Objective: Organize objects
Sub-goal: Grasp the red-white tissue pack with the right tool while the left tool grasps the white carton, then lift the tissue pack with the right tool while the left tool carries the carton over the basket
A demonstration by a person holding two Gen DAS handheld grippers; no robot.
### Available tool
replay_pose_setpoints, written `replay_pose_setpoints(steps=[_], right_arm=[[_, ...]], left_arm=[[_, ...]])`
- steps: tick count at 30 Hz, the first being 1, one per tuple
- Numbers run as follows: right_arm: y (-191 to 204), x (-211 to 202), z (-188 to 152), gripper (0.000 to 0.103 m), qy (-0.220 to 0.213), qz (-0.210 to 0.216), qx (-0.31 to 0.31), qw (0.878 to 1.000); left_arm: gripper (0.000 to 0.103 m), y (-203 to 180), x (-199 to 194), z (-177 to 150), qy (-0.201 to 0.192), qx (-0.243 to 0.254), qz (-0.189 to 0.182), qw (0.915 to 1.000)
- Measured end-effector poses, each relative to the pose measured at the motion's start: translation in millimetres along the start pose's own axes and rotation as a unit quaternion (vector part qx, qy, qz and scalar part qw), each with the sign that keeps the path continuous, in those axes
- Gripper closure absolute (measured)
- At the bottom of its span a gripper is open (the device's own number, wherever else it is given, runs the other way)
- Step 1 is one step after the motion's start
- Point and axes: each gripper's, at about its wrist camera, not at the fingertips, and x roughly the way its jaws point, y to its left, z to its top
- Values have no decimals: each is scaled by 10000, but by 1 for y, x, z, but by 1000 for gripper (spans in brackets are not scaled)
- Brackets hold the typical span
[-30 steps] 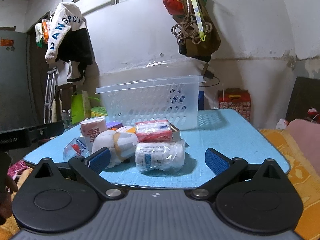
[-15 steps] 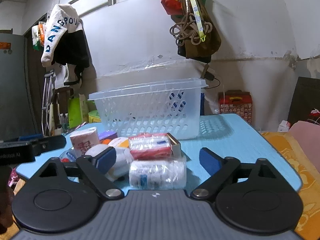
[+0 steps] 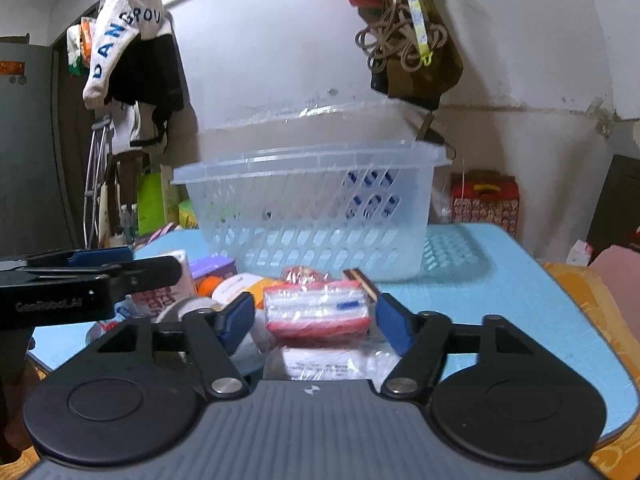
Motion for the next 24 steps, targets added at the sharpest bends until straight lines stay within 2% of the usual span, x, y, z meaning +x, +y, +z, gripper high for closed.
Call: replay_pose_setpoints(steps=[1, 5, 7, 12, 24], right_arm=[[0, 1, -1, 38, 9, -1, 10, 10000], [0, 2, -1, 45, 25, -29, -31, 10000], [-1, 3, 1, 46, 24, -9, -53, 10000], [-2, 4, 6, 47, -113, -13, -58, 9999], [-3, -12, 40, 47, -665, 42, -131, 9977]], left_arm=[[31, 0, 3, -1, 43, -2, -45, 10000], [40, -4, 13, -7, 192, 87, -54, 9998], [51, -4, 15, -7, 194, 116, 0, 9997], [53, 2, 15, -6, 157, -40, -66, 9998], [53, 3, -1, 18, -360, -60, -37, 9993]])
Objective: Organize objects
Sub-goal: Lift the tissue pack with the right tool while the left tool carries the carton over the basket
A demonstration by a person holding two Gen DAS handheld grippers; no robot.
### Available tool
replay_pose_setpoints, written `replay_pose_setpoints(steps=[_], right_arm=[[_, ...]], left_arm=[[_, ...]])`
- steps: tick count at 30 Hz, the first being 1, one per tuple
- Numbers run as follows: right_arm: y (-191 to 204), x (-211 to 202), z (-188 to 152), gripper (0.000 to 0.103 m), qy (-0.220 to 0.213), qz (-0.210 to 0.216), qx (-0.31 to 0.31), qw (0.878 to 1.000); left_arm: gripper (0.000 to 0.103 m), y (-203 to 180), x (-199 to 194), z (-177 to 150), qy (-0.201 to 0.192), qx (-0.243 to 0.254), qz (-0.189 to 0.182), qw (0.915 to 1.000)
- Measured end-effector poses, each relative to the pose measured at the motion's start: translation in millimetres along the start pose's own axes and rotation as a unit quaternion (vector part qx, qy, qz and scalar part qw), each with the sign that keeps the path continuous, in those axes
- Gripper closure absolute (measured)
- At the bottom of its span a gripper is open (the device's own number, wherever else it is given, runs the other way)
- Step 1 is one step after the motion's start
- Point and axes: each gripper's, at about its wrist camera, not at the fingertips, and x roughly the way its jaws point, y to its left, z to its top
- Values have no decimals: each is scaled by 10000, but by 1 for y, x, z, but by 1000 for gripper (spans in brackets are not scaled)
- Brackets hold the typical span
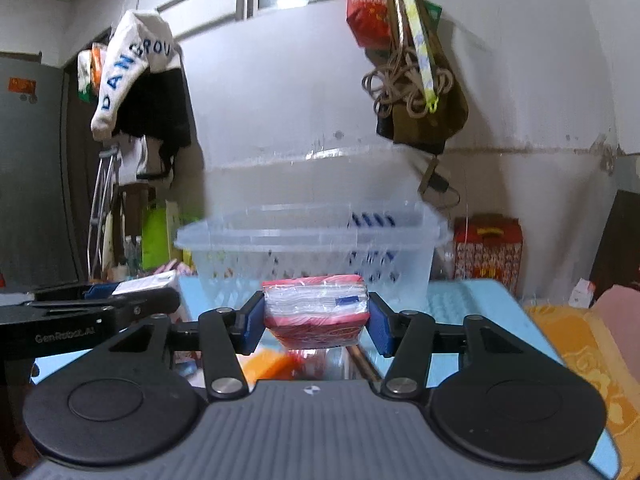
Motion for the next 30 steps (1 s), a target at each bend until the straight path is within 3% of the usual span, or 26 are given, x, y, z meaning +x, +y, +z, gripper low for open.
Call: replay_pose_setpoints(steps=[22, 30], right_arm=[[-10, -1, 58, 47, -514, -81, -345, 9980], [-8, 27, 89, 47, -403, 222, -356, 9983]], left_arm=[[53, 11, -8, 57, -576, -111, 84, 9982], [53, 8, 12, 100, -667, -8, -40, 9978]])
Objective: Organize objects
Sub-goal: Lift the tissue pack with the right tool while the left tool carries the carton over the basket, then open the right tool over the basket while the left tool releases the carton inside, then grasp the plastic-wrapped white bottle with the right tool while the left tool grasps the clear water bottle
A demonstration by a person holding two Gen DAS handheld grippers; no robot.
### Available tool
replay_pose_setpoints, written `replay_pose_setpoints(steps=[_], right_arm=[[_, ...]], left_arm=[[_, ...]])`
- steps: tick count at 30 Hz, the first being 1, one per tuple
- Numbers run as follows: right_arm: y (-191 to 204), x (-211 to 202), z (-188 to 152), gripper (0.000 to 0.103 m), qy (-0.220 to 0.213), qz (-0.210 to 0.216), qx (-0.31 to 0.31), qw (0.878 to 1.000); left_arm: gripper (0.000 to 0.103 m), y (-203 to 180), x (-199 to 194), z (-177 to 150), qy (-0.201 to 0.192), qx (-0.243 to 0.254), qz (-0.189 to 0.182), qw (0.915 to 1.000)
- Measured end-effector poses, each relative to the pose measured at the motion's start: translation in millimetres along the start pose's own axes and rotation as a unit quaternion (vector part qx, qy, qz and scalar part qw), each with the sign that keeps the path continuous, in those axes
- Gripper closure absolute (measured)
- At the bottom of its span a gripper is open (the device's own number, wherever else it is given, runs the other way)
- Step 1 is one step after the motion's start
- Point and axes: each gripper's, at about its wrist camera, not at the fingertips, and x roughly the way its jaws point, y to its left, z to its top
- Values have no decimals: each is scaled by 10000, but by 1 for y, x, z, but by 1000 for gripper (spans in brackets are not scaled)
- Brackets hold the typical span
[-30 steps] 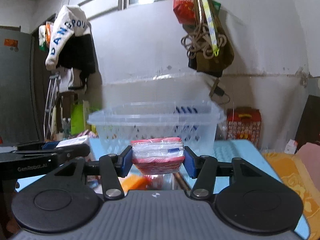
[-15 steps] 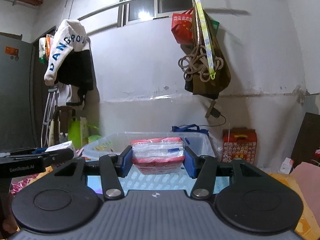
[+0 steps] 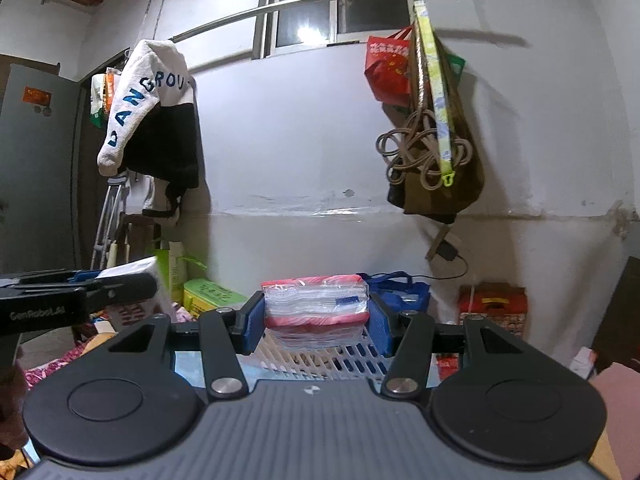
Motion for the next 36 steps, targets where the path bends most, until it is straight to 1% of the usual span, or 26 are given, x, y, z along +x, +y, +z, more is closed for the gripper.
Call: replay_pose_setpoints(steps=[4, 6, 8, 10, 12, 14, 17, 18, 19, 20, 21, 22, 23, 24, 26, 28, 29, 30, 32, 34, 36], right_arm=[[-7, 25, 10, 47, 68, 74, 85, 9999], [-12, 41, 14, 47, 195, 104, 187, 9996], [-17, 60, 17, 47, 385, 78, 198, 9990], [-20, 77, 16, 47, 546, 111, 212, 9982], [-21, 88, 11, 47, 740, 43, 196, 9971], [-21, 88, 6, 47, 795, 28, 169, 9967], [-20, 87, 2, 47, 820, -53, 73, 9966], [-19, 85, 0, 45, 808, -55, 44, 9967], [-19, 85, 1, 34, 799, -61, -6, 9968], [-18, 86, 1, 24, 813, -105, -58, 9966], [-17, 82, 2, 5, 751, -226, -98, 9969], [-18, 75, 2, 0, 592, -352, -130, 9975], [-20, 66, 1, 0, 421, -396, -120, 9983], [-22, 56, -1, 0, 351, -382, -68, 9986], [-28, 31, -9, 0, 411, -447, 185, 9980], [-32, -4, -32, 0, 279, -399, 488, 9976], [-32, -23, -46, 0, 196, -365, 576, 9975], [-32, -42, -65, 0, 142, -379, 655, 9970], [-29, -64, -93, 0, 185, -498, 758, 9957], [-25, -81, -121, 0, 261, -570, 884, 9941], [-20, -91, -141, 0, 373, -618, 984, 9925]], left_arm=[[53, 6, 27, 18, 90, -158, -158, 9997], [53, 10, 42, 25, 141, -284, -196, 9993], [53, 16, 61, 32, 271, -439, -248, 9984], [53, 18, 80, 36, 395, -464, -132, 9981], [53, 21, 97, 33, 629, -490, -99, 9968], [53, 24, 106, 26, 784, -511, -25, 9956], [52, 29, 111, 11, 874, -532, 30, 9947], [52, 31, 113, 6, 901, -570, 30, 9943], [47, 32, 114, 4, 905, -582, 49, 9942], [39, 32, 115, 4, 900, -536, 141, 9944], [15, 33, 113, 4, 851, -476, 262, 9949], [1, 35, 108, 4, 729, -428, 378, 9957], [0, 36, 102, 7, 606, -405, 429, 9964], [0, 38, 94, 9, 501, -372, 467, 9970], [0, 39, 71, 11, 423, -225, 611, 9970], [0, 36, 43, 4, 364, -15, 848, 9957], [0, 34, 27, -4, 344, 96, 927, 9951], [0, 32, 11, -13, 325, 173, 913, 9951], [0, 30, -14, -34, 369, 240, 806, 9958], [0, 27, -35, -59, 453, 181, 744, 9960], [0, 27, -47, -81, 560, -76, 732, 9957]])
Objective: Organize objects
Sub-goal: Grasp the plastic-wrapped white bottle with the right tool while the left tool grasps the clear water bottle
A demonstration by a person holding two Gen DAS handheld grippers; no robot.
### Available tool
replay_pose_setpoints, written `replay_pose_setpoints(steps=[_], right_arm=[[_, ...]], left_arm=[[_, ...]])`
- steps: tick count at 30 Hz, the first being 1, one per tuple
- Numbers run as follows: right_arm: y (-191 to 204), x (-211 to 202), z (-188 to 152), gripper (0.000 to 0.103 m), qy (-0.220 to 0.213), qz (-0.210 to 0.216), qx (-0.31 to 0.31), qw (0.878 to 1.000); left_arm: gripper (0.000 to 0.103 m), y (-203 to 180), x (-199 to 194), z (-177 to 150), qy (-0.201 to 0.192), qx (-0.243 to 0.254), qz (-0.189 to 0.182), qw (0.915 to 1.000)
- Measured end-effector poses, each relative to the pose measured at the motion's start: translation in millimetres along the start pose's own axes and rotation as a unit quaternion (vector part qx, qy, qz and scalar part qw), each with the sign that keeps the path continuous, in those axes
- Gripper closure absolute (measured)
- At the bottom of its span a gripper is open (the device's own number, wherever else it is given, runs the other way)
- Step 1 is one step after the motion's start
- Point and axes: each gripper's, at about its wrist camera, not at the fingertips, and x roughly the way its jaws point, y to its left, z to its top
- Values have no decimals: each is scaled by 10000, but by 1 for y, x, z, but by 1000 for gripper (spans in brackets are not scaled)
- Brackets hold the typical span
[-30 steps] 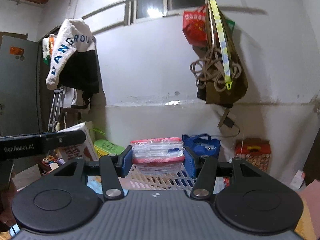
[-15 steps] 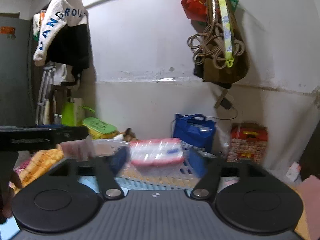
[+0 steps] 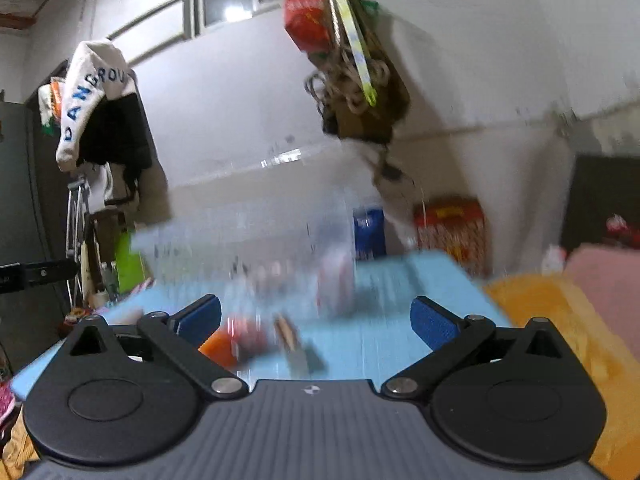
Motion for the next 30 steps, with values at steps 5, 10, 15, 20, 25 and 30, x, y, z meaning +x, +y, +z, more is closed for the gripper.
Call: replay_pose_setpoints(steps=[5, 10, 15, 20, 25, 30], right_arm=[[12, -5, -27, 0, 90, -12, -88, 9999], [19, 5, -34, 0, 152, 51, -87, 9998], [29, 13, -39, 3, 228, 195, -236, 9993], [32, 20, -41, 12, 289, 159, -306, 9990], [31, 26, -43, 20, 289, 91, -403, 9987], [33, 27, -45, 23, 253, 57, -552, 9981]], left_arm=[[0, -3, -9, -35, 191, -204, -81, 9996], [0, -6, -12, -55, 266, -240, -40, 9994], [0, -12, -13, -65, 221, -104, 60, 9997], [0, -13, -6, -80, 433, -130, 121, 9989], [2, -7, 3, -88, 632, -246, 170, 9976], [4, -13, 8, -90, 616, -122, 268, 9977]])
